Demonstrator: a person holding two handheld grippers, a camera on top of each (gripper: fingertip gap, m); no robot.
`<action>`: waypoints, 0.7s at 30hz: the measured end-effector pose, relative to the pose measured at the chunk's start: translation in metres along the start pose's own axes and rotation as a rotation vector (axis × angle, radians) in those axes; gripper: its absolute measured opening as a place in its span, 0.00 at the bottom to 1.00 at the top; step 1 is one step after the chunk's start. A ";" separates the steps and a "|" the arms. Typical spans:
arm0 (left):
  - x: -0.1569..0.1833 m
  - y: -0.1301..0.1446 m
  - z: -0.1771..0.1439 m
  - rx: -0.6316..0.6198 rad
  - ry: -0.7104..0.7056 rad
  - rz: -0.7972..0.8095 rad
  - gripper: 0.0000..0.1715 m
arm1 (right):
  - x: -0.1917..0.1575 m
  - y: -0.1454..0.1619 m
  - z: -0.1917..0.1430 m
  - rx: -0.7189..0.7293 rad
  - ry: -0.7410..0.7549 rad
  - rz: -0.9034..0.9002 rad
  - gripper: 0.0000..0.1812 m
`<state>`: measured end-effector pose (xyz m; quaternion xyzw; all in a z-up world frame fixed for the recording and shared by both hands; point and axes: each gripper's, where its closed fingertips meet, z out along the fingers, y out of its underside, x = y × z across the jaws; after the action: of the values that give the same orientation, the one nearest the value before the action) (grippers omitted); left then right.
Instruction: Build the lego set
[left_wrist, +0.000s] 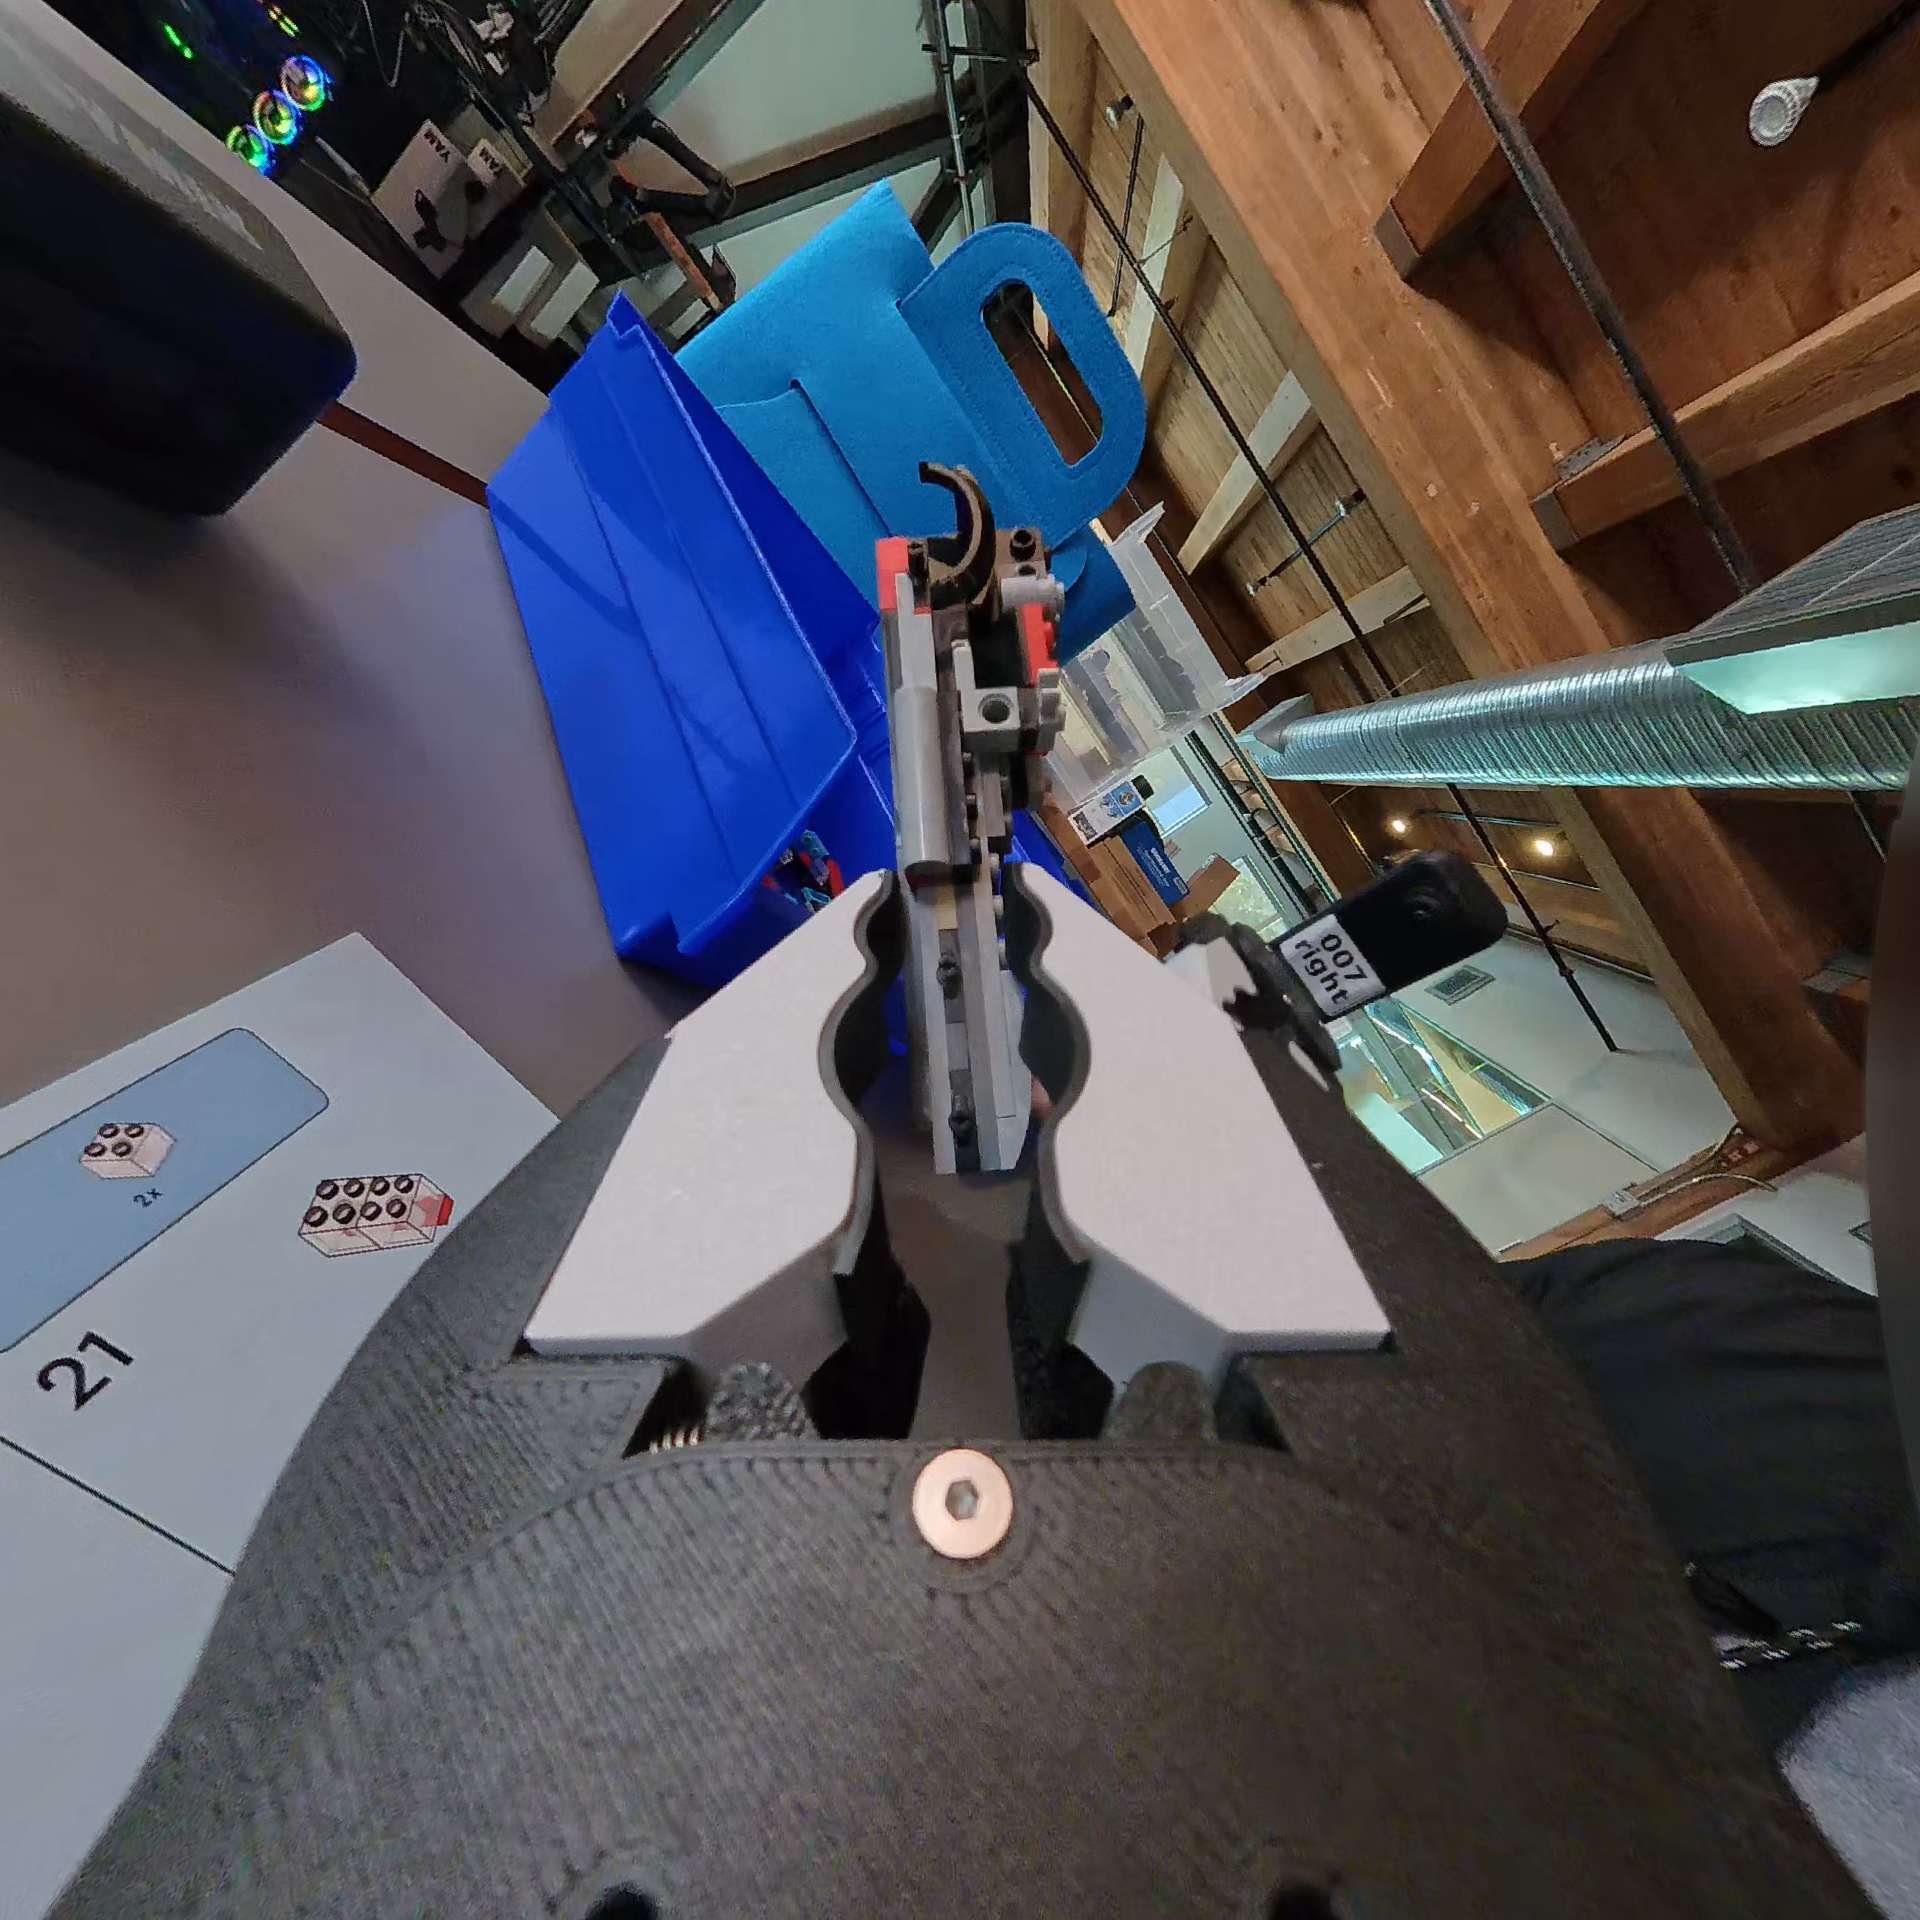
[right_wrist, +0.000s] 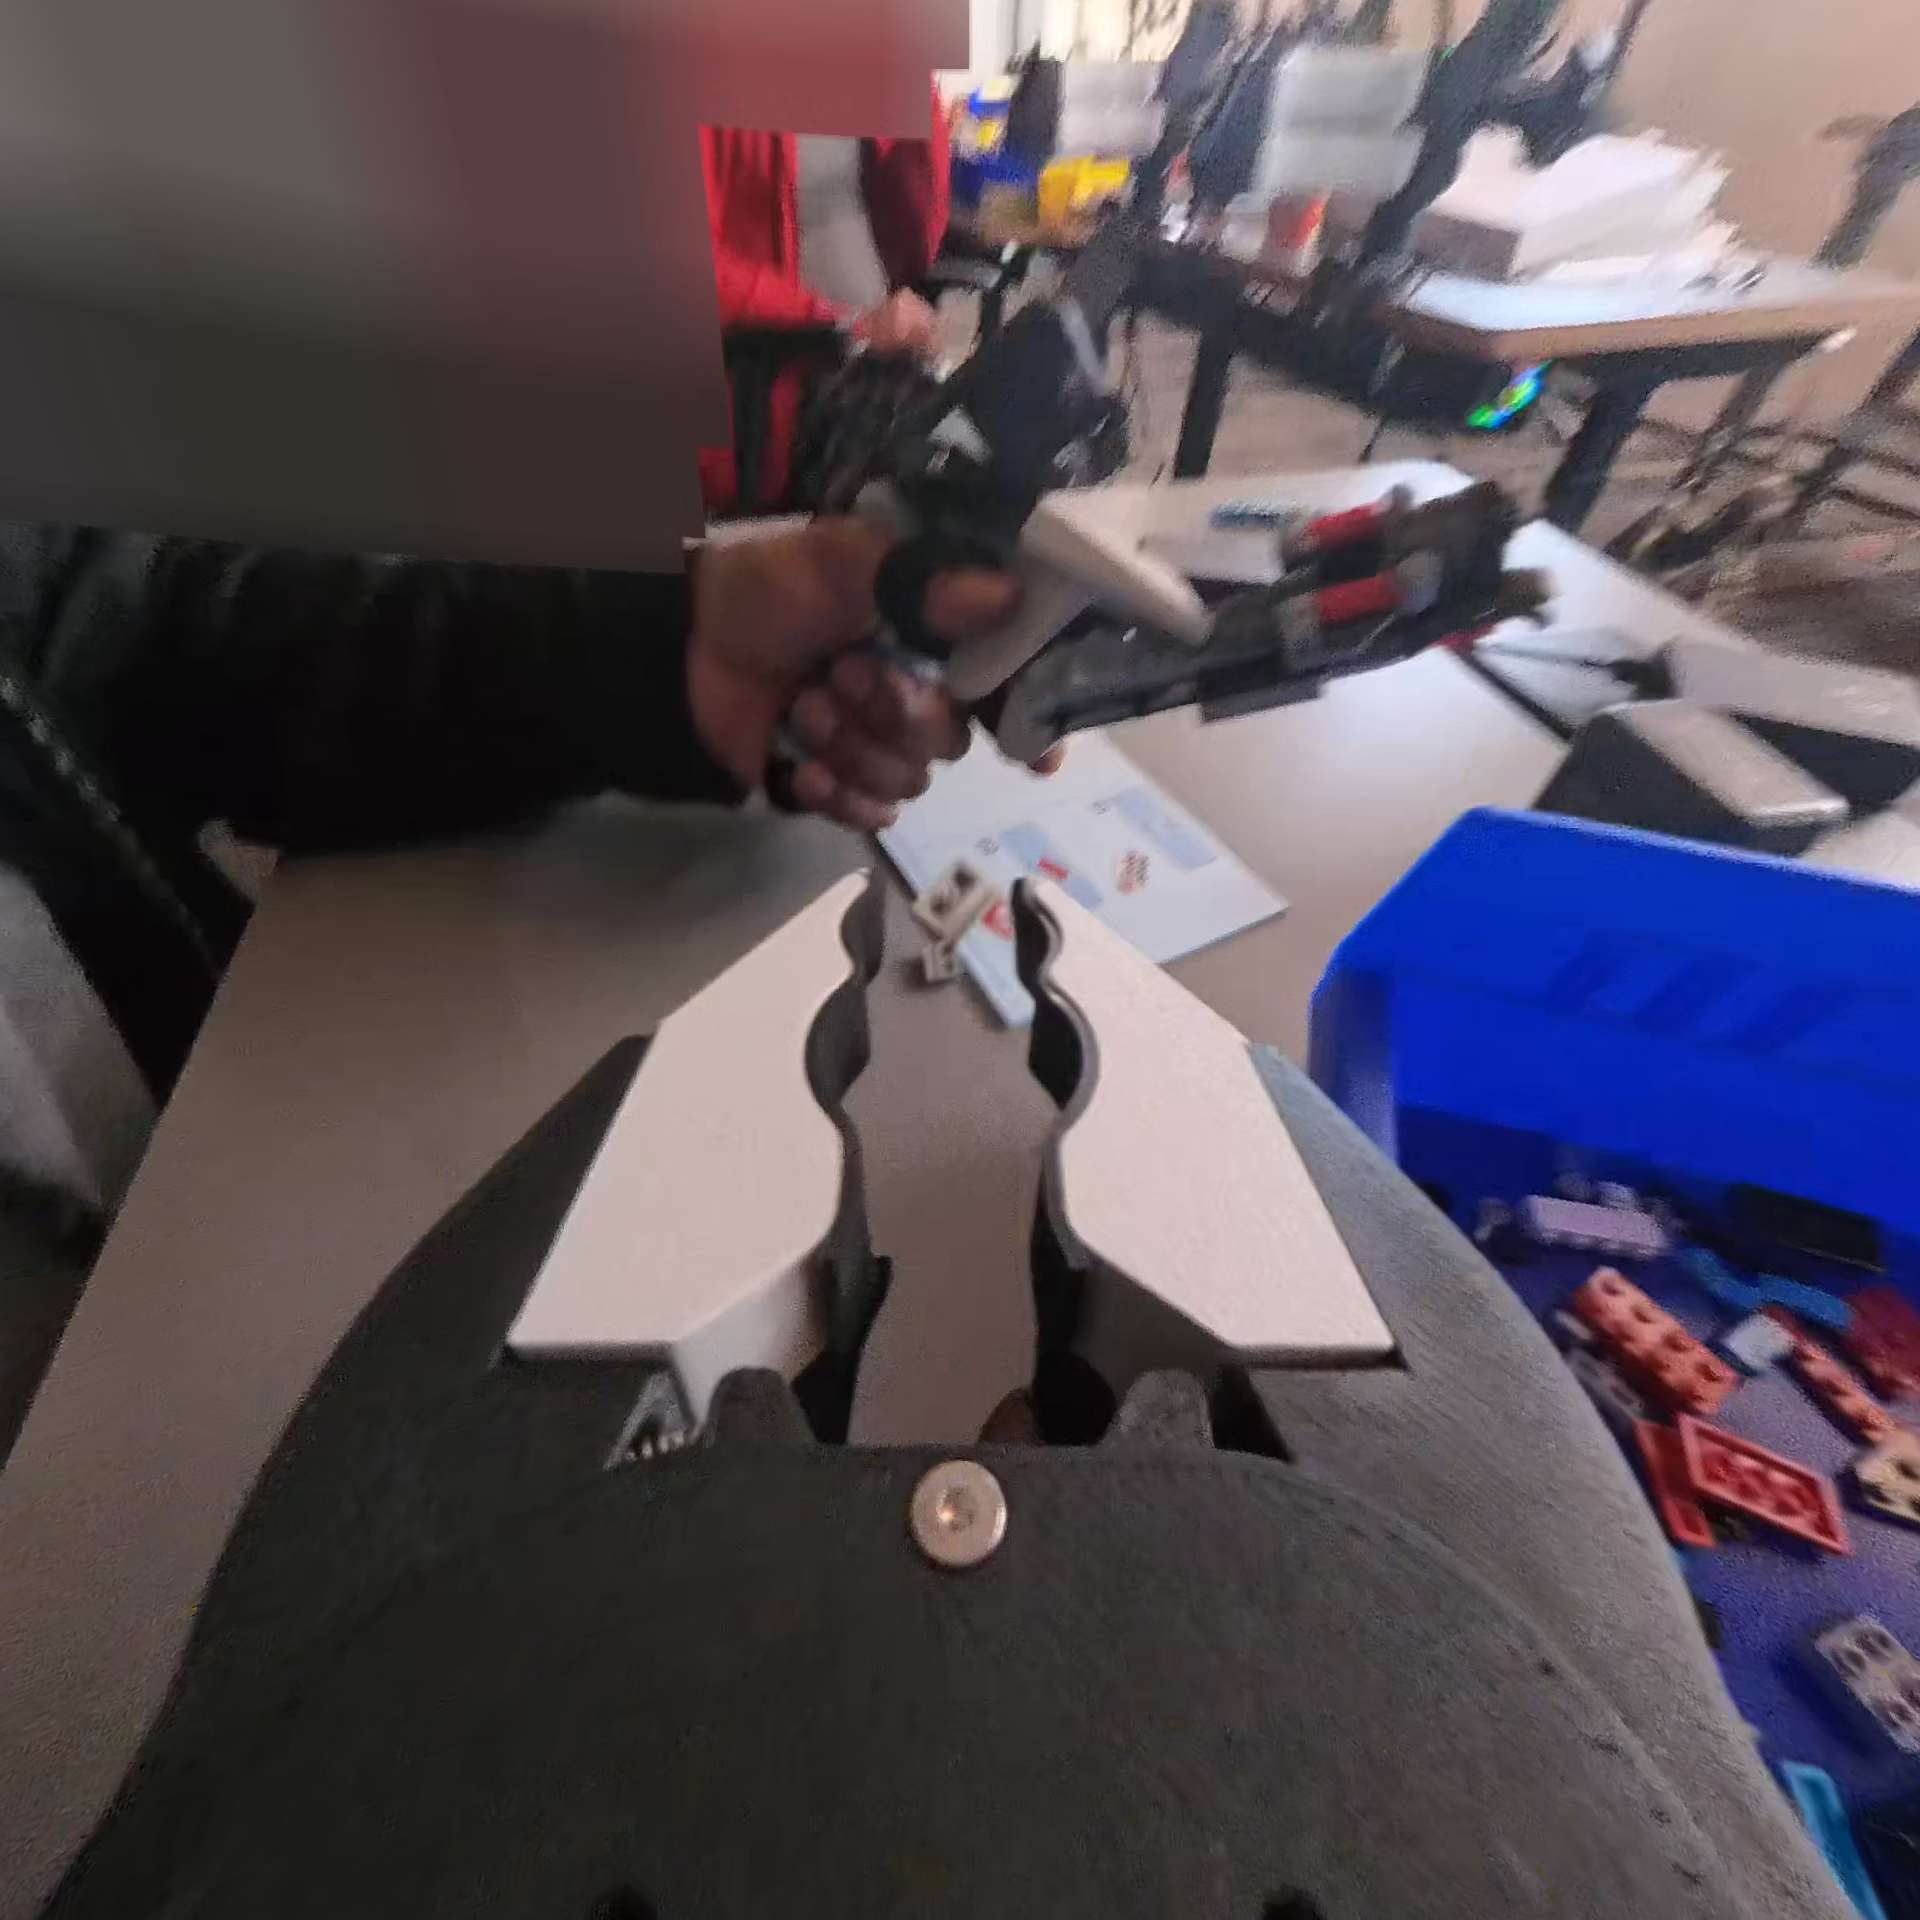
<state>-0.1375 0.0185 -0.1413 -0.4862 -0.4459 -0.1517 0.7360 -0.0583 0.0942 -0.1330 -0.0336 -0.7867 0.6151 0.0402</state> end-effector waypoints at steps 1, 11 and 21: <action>0.000 0.000 0.000 0.001 0.000 0.001 0.11 | 0.003 -0.006 -0.003 0.026 0.020 0.002 0.17; -0.001 -0.001 0.000 0.002 -0.002 0.000 0.11 | 0.012 -0.005 -0.004 0.023 0.053 0.075 0.16; -0.001 0.001 0.001 -0.001 -0.004 0.003 0.11 | -0.018 0.008 -0.006 -0.015 -0.063 0.145 0.16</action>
<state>-0.1379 0.0191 -0.1422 -0.4876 -0.4465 -0.1499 0.7351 -0.0397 0.1003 -0.1394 -0.0716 -0.7877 0.6111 -0.0296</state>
